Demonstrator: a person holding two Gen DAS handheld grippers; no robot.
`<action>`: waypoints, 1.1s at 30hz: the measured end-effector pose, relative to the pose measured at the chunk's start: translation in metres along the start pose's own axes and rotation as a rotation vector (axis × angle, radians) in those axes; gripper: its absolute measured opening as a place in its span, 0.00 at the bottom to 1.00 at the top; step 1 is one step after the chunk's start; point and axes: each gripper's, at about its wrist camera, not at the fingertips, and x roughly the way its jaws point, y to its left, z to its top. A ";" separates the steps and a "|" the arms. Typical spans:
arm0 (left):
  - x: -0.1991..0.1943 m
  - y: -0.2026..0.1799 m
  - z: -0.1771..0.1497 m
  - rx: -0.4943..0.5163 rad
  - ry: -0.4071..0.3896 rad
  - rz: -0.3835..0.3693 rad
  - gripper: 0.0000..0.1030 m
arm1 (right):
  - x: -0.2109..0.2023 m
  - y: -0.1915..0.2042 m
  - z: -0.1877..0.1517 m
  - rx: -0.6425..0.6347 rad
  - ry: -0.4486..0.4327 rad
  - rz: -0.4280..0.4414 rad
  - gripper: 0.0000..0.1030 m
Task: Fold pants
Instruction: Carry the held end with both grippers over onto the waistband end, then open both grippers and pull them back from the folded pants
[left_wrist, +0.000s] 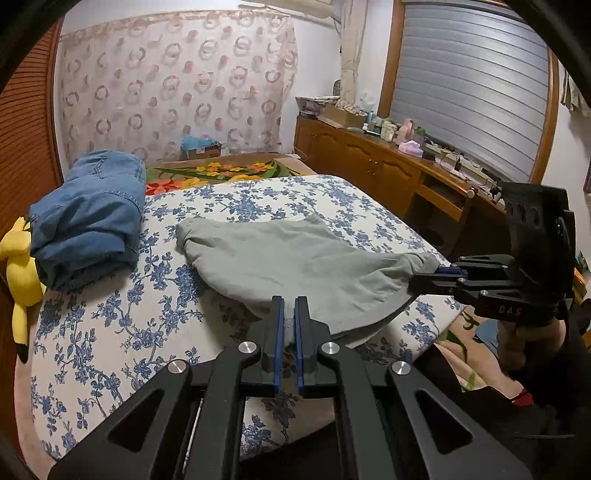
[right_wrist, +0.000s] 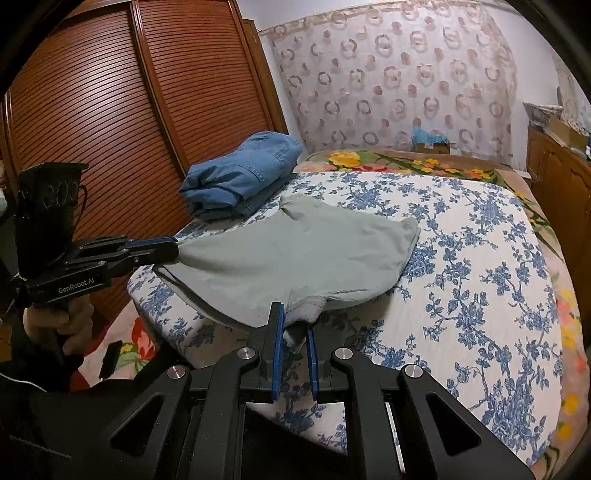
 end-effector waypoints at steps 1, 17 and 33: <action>-0.002 -0.001 0.001 0.002 -0.004 -0.003 0.06 | -0.002 0.000 0.000 -0.001 -0.001 0.001 0.11; 0.010 0.002 0.022 0.038 -0.024 0.029 0.06 | -0.002 -0.011 0.015 -0.017 -0.035 -0.019 0.11; 0.079 0.038 0.051 0.011 0.025 0.133 0.06 | 0.084 -0.037 0.053 0.014 0.006 -0.097 0.11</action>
